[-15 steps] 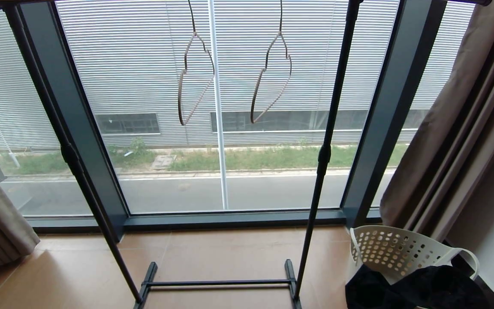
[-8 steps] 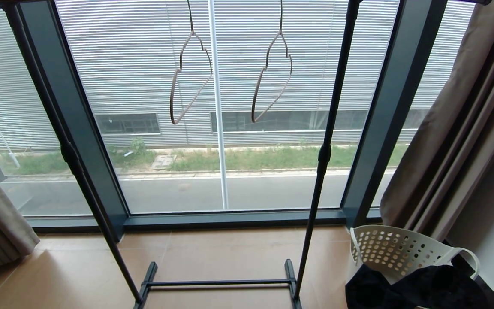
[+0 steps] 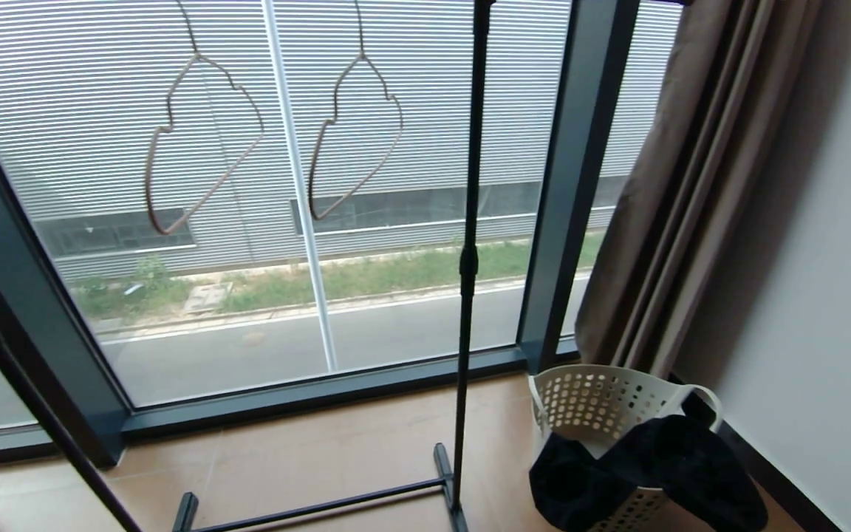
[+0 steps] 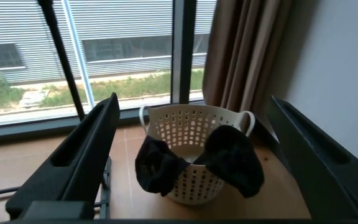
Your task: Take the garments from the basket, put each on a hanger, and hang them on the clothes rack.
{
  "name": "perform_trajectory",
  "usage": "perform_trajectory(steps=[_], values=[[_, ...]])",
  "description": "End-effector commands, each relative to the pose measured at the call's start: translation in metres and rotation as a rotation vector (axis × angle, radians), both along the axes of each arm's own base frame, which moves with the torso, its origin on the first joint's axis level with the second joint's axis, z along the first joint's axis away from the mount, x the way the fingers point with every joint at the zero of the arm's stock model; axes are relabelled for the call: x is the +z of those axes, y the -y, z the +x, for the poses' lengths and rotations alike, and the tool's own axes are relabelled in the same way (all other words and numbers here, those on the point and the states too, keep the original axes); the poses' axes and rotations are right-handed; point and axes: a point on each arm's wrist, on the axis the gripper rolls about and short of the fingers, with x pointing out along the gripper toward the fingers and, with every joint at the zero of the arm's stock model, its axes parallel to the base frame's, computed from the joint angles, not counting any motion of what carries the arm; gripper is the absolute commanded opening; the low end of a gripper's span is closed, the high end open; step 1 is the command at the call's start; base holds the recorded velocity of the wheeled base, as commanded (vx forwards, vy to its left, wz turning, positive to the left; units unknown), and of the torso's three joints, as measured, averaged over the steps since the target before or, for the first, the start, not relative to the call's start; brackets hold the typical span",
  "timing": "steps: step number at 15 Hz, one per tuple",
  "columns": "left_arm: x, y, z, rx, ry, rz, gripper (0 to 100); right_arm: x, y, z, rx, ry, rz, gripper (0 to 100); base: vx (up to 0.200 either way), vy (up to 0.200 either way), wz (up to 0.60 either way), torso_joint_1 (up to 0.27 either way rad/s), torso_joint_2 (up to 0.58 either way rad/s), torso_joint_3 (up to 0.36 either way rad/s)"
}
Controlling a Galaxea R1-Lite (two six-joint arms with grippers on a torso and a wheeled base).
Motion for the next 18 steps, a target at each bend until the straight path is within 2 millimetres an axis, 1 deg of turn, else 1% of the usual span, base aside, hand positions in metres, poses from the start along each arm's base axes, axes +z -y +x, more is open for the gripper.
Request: perform_trajectory(steps=[1, 9, 18], values=[[0.0001, 0.0, 0.0, -0.001, 0.0, 0.0, 100, 0.0001, 0.0, 0.0, 0.001, 0.001, 0.0, 100, 0.0, 0.0, -0.6, -0.002, 0.0, -0.002], [0.0001, 0.0, 0.0001, -0.001, -0.001, 0.0, 100, 0.0001, 0.0, 0.0001, 0.001, 0.0, 0.0, 100, 0.0, 0.0, 0.0, 0.0, 0.0, 0.0], [0.0001, 0.0, 0.0001, -0.001, -0.001, 0.0, 100, 0.0001, 0.0, 0.0, 0.001, 0.001, 0.0, 100, 0.0, -0.2, 0.0, 0.003, 0.0, 0.003]])
